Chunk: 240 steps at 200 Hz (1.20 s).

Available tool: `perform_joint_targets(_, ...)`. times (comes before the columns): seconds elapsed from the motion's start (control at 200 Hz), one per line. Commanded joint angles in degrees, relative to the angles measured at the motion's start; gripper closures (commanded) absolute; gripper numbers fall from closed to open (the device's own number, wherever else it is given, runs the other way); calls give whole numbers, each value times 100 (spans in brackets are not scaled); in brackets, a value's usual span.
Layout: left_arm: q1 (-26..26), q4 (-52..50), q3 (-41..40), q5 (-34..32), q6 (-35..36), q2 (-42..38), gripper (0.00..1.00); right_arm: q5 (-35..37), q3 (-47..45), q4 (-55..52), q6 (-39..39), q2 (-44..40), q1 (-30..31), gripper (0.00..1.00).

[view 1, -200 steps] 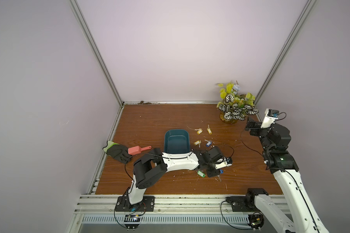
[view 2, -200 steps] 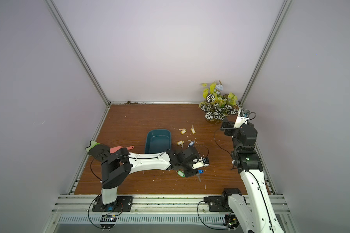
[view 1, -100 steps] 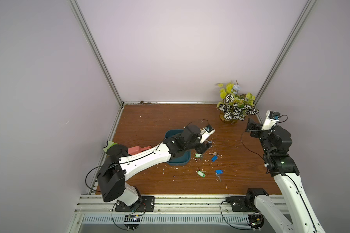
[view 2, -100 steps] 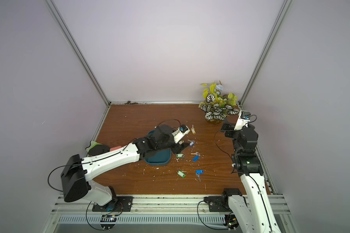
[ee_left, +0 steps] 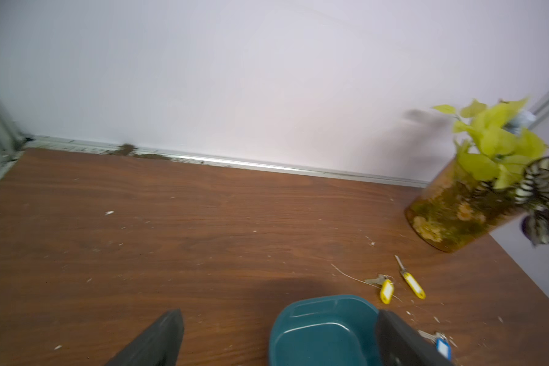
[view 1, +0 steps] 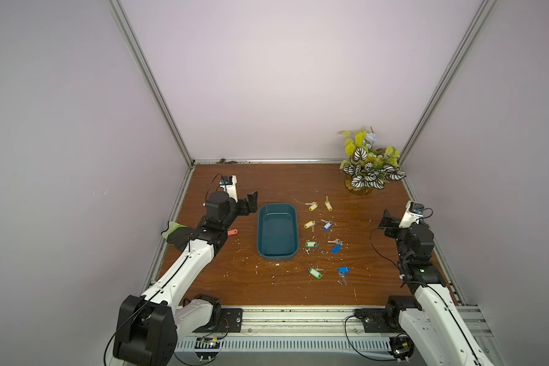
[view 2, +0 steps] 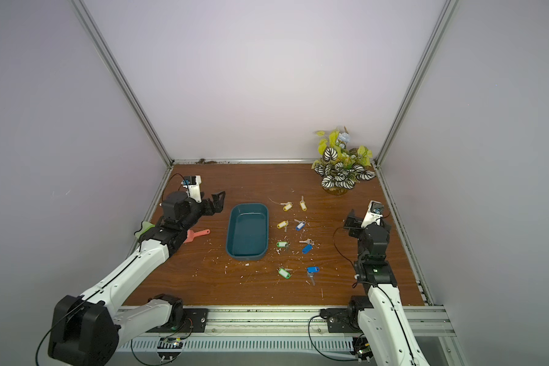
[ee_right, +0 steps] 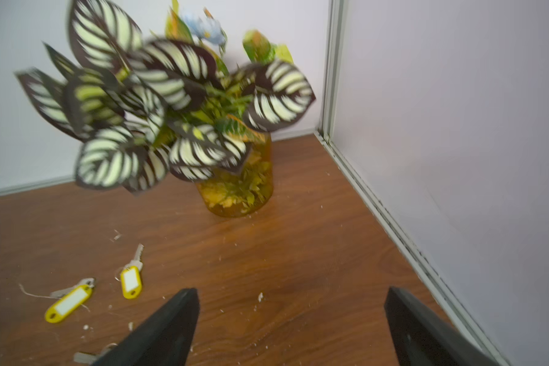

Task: Take the keys out of the storage box
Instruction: Reset both arms

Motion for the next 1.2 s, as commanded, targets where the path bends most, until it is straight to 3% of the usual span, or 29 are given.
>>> perform_joint_targets(0.0, 259, 302, -310, -636, -211, -143, 2, 317, -518, 1138, 149, 89, -14, 1)
perform_joint_targets(0.115, 295, 607, -688, -1058, -181, -222, 2, 152, -1123, 2227, 56, 322, -14, 1)
perform_joint_targets(0.255, 300, 964, -1071, -1506, -234, -312, 2, 526, -1556, 3689, 638, 1209, -14, 1)
perform_joint_targets(0.395, 304, 1534, -1510, -1794, -239, -629, 2, 146, -1409, 4612, 251, 2604, -13, 1)
perform_joint_targets(0.686, 300, 2293, -2164, -2724, 102, -1057, 2, -336, -1385, 7201, -291, 4579, -48, 1)
perform_joint_targets(0.771, 303, 2399, -2268, -2912, 265, -1092, 2, -886, -1456, 8074, -473, 5217, -47, 1)
perform_joint_targets(0.876, 300, 2622, -2333, -2931, 727, -968, 2, -868, -1081, 6792, -462, 4877, -47, 1)
perform_joint_targets(1.066, 303, 3502, -2461, -3421, 1283, -57, 2, -1120, -1027, 7020, -545, 5085, -49, 1)
perform_joint_targets(1.196, 301, 4609, -2740, -3341, 1664, 631, 2, -1120, -1040, 7076, -536, 5111, -49, 1)
